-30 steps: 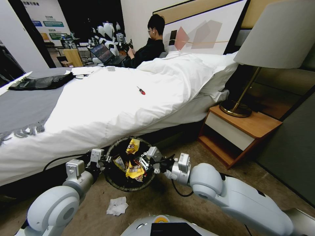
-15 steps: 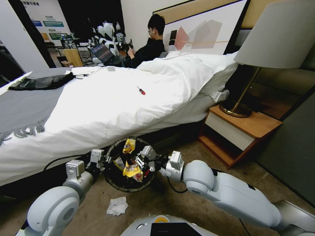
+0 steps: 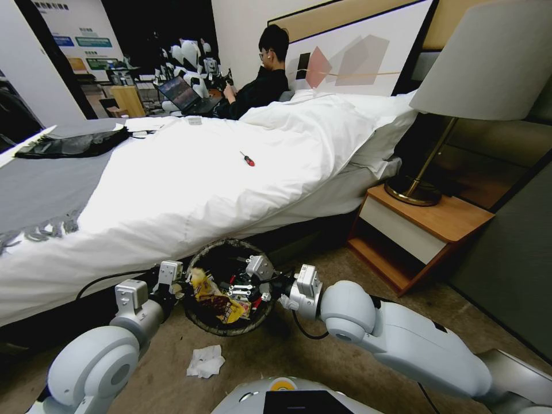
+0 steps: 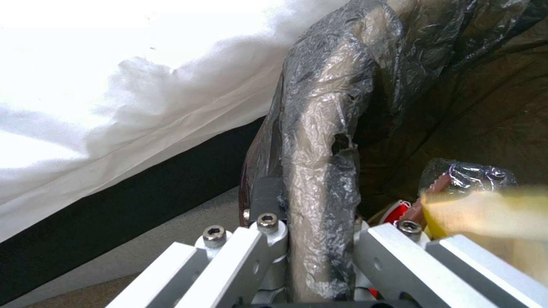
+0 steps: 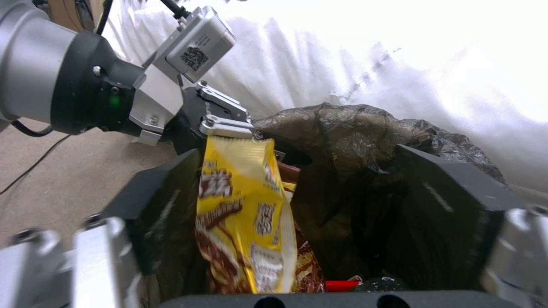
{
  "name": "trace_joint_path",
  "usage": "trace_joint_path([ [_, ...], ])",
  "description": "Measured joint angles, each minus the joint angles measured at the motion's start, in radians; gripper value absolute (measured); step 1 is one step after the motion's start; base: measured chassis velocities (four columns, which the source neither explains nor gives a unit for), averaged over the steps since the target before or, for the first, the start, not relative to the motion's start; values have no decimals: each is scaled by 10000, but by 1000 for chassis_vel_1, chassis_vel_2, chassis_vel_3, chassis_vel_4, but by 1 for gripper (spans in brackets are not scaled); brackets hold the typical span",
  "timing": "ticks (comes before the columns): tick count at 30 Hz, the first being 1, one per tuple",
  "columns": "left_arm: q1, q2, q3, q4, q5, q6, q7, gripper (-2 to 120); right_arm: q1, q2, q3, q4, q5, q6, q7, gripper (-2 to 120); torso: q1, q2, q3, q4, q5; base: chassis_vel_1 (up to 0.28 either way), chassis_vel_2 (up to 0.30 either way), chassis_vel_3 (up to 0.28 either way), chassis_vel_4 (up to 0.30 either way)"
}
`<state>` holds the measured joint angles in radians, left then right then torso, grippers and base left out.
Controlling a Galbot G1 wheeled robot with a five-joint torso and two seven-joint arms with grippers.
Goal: Pick up the trash bin, then pick up the garbage from the floor and place it into the trash bin.
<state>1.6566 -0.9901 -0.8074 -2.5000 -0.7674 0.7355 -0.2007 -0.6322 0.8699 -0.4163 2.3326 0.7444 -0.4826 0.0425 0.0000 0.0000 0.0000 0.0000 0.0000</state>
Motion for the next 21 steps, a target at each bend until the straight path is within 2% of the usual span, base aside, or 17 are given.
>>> trace_joint_path([
  [4, -8, -5, 1, 0, 0, 0, 2, 2, 43, -35, 76, 48, 76, 0, 44, 100, 0, 0, 0, 0, 0, 0, 0, 0, 0],
  [14, -104, -15, 37, 0, 0, 0, 19, 2, -7, -306, 538, 331, 380, 7, 95, 100, 0, 0, 0, 0, 0, 0, 0, 0, 0],
  [19, -143, -35, 47, 0, 1, 0, 23, 2, -294, -501, 1301, 718, 765, 85, 285, 100, 0, 0, 0, 1, 0, 0, 0, 0, 0],
  [21, -147, -76, 44, 0, 0, 0, 27, 2, -822, -750, 2254, 1069, 933, 304, 303, 100, 0, 0, 0, 2, 1, 0, 0, 0, 0],
])
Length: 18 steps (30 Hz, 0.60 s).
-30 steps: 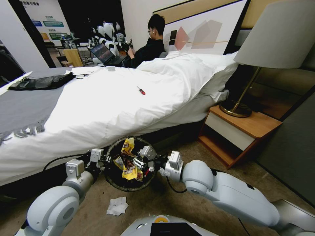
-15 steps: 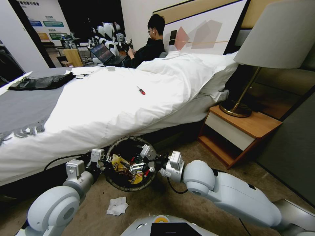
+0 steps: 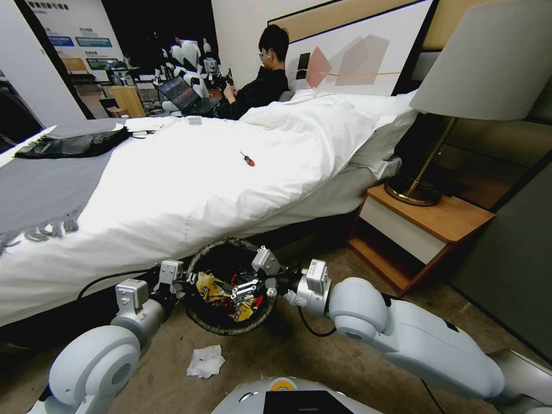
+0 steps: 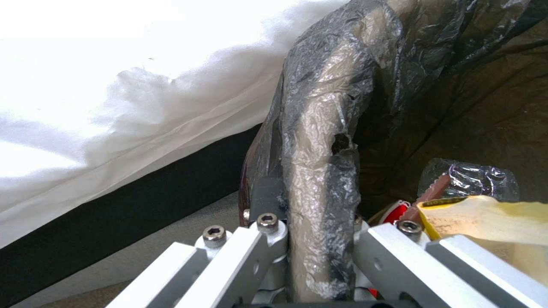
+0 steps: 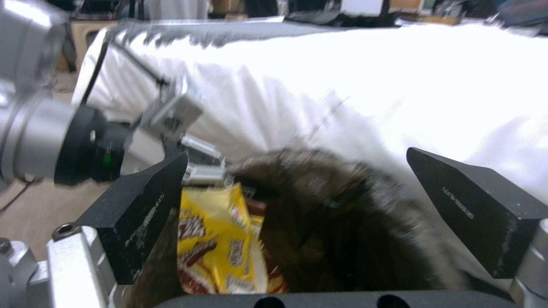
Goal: Pick up the trash bin, then pick up the garbage from the floor and place it into the trash bin.
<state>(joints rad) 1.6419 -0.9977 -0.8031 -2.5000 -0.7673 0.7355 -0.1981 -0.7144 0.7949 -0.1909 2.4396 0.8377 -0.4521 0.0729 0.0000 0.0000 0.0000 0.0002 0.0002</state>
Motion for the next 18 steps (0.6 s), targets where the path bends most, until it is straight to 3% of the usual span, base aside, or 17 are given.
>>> trace_joint_path([
  [6, 167, -203, -139, 0, 91, 0, 9, 2, -1099, -593, 1306, 501, 131, 1004, 948, 100, 0, 0, -2, -12, 0, 0, 0, 0, 0],
  [9, 542, -560, -275, 0, 420, 0, 11, 2, -1238, -486, 1642, 581, 478, 1693, 1892, 100, 0, 0, -1, 6, 0, 0, 0, 0, 0],
  [12, 717, -744, -329, 0, 629, 0, 17, 2, -1705, -411, 1974, 532, 191, 2040, 2317, 100, 0, 0, -2, 4, -1, 0, 0, 0, 0],
  [14, 827, -868, -366, 0, 779, 1, 28, 2, -2825, -284, 3096, 443, -465, 2228, 2286, 100, 0, 0, -1, 1, 0, 0, 0, 0, 0],
  [15, 827, -868, -366, 0, 779, 1, 28, 2, -2825, -284, 3096, 443, -465, 2228, 2286, 100, 0, 0, -1, 1, 0, 0, 0, 0, 0],
  [18, 813, -901, -375, 0, 968, 0, 88, 2, -5018, 146, 4965, 343, -1864, 2572, 2073, 100, 0, 0, -1, -4, 1, 0, 0, 0, 0],
])
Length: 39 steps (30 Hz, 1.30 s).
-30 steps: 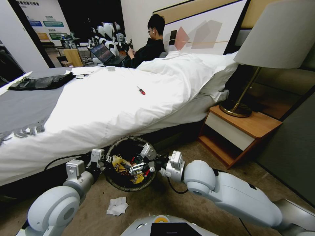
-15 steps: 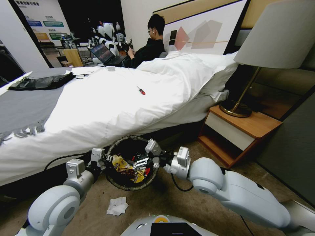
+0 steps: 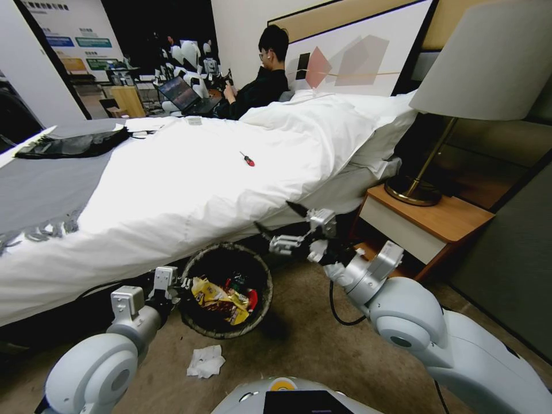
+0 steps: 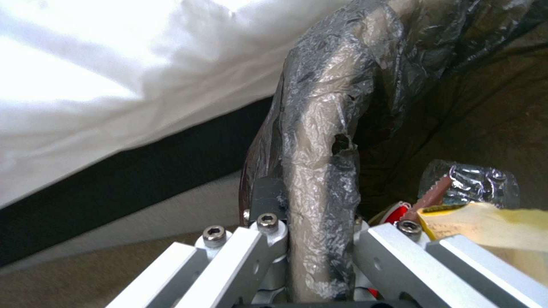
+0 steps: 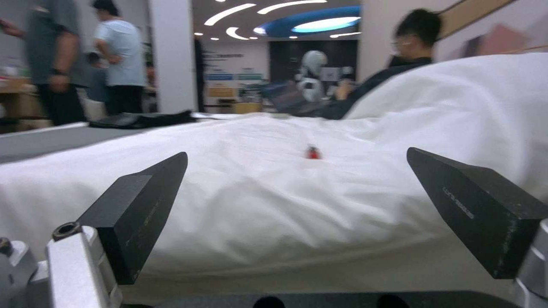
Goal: Pick up the trash bin, then pick up the garbage from the floor and place it into the trash bin.
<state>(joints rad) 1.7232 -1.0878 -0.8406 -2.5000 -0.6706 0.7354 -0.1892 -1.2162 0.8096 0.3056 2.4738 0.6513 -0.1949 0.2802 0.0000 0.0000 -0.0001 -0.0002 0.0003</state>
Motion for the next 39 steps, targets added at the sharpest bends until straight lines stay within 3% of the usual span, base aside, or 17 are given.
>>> trace_joint_path([
  [1, 0, 0, 0, 0, 0, 0, 0, 2, 0, 0, 0, 0, 0, 0, 0, 100, 0, 0, 0, 0, 0, 0, 0, 0, 0],
  [4, 129, -83, -9, -1, 147, 1, 85, 2, -1973, 870, 1559, -170, -1361, 343, -347, 100, 0, 0, 0, -1, 0, 0, 0, 0, 0],
  [5, 129, -83, -9, -1, 147, 1, 85, 2, -1973, 870, 1559, -170, -1361, 343, -347, 100, 0, 0, 0, -1, 0, 0, 0, 0, 0],
  [8, 173, -134, -44, 0, 214, 1, 95, 2, -3639, 1928, 2665, -402, -2970, 1038, -812, 100, -1, 0, 0, 2, 0, 0, 0, 0, 0],
  [9, 173, -134, -44, 0, 214, 1, 95, 2, -3639, 1928, 2665, -402, -2970, 1038, -812, 100, -1, 0, 0, 2, 0, 0, 0, 0, 0],
  [12, 150, -195, -41, 0, 271, 1, 103, 2, -5001, 3130, 3410, -451, -4237, 1830, -1145, 100, -1, 0, 0, -1, -2, 0, 0, 0, 0],
  [20, 209, -364, 27, 0, 632, 1, 286, 2, -6071, 4796, 3858, -356, -5315, 2781, -1278, 100, -1, 0, 0, 2, -2, 0, 0, 0, 0],
  [39, 340, -706, 51, 0, 1232, 1, 763, 2, -6438, 5190, 4035, 41, -5440, 3083, -1273, 100, -1, 1, 1, 1, -3, 0, 0, 0, 0],
])
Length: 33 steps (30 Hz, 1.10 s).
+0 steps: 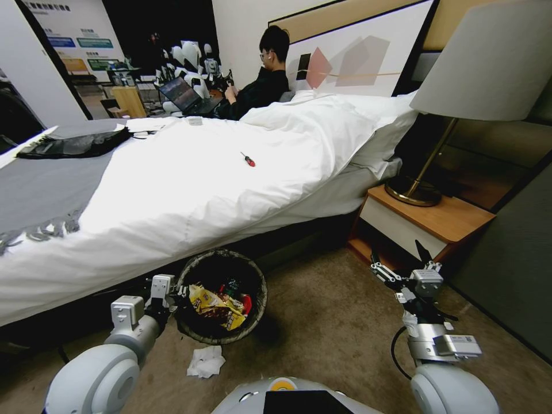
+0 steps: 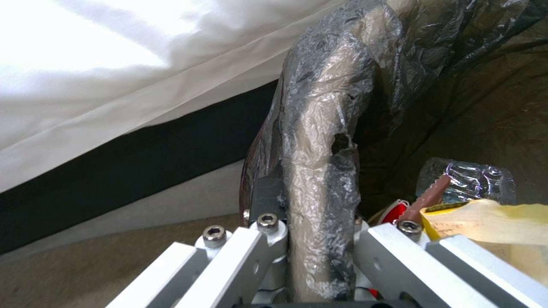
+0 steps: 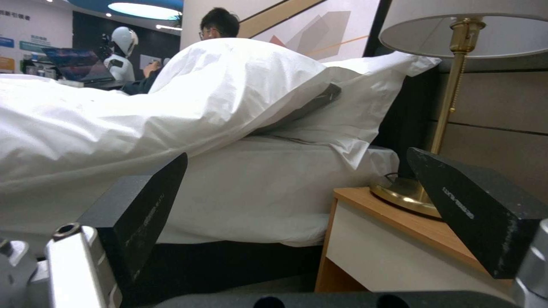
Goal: Pick up the trash bin, then pick up the garbage from the floor and place it into the trash bin.
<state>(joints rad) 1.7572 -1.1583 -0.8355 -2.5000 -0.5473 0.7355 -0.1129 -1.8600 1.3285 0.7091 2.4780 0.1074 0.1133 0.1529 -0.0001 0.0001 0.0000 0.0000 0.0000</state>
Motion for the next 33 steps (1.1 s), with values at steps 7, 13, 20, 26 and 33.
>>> trace_joint_path([
  [7, 29, -45, 13, 0, 28, 0, 19, 2, -92, 49, 28, 2, -13, 65, -3, 100, 1, -1, 0, 0, 0, 57, 63, 68, 58],
  [13, 29, -62, 18, 0, 30, 0, 24, 2, -113, 52, -37, -93, -33, 70, -12, 100, 1, 0, 0, 0, 0, 88, 94, 93, 97],
  [20, 52, -77, 18, 0, 31, 0, 24, 2, -96, 29, -125, -186, -34, 39, -13, 100, 1, 0, 0, 1, 1, 114, 107, 112, 119],
  [26, 15, -52, 17, 0, 26, -1, 26, 2, -60, -25, -167, -274, -22, -21, -13, 100, 1, 0, 0, 2, 0, 136, 117, 137, 128],
  [33, -25, -10, 6, 0, -5, -1, 26, 2, 18, -67, -186, -379, 10, -91, -2, 100, 1, 0, 0, 0, 0, 130, 134, 124, 127],
])
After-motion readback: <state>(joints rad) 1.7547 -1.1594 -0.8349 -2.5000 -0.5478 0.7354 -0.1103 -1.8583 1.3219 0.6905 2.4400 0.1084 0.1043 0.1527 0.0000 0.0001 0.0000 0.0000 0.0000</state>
